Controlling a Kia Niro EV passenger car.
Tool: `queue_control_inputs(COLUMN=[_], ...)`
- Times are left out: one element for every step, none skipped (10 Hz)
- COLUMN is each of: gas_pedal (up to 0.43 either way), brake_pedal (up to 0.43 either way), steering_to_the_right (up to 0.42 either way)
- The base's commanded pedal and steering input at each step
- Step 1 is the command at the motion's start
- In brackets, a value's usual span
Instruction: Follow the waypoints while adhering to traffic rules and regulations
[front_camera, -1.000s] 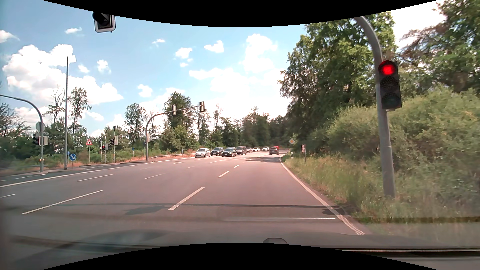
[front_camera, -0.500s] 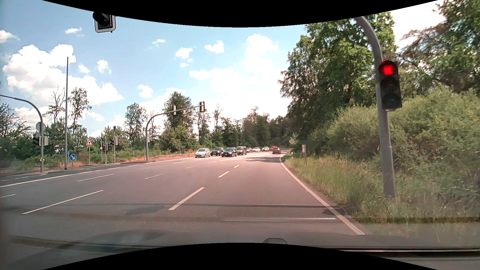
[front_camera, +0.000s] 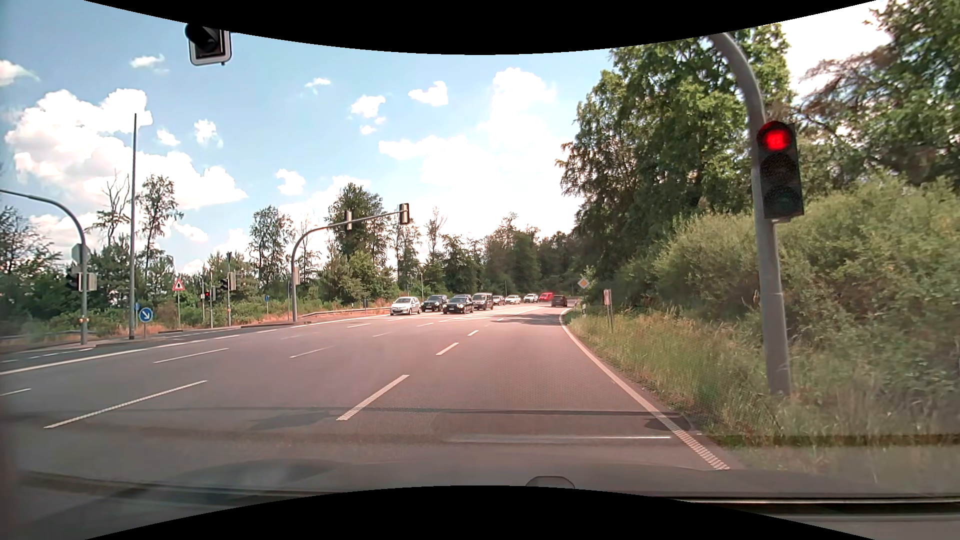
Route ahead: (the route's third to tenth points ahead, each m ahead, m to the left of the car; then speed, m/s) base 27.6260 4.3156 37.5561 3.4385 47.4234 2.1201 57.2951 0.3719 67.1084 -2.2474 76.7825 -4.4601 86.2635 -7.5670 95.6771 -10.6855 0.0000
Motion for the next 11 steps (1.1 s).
queue_control_inputs(gas_pedal=[0.000, 0.000, 0.000, 0.000, 0.000, 0.000, 0.000, 0.000, 0.000, 0.000, 0.000], brake_pedal=[0.287, 0.287, 0.287, 0.287, 0.280, 0.280, 0.287, 0.287, 0.287, 0.280, 0.287], steering_to_the_right=[0.018, 0.018, 0.018, 0.018, 0.018, 0.018, 0.018, 0.018, 0.018, 0.018, 0.018])
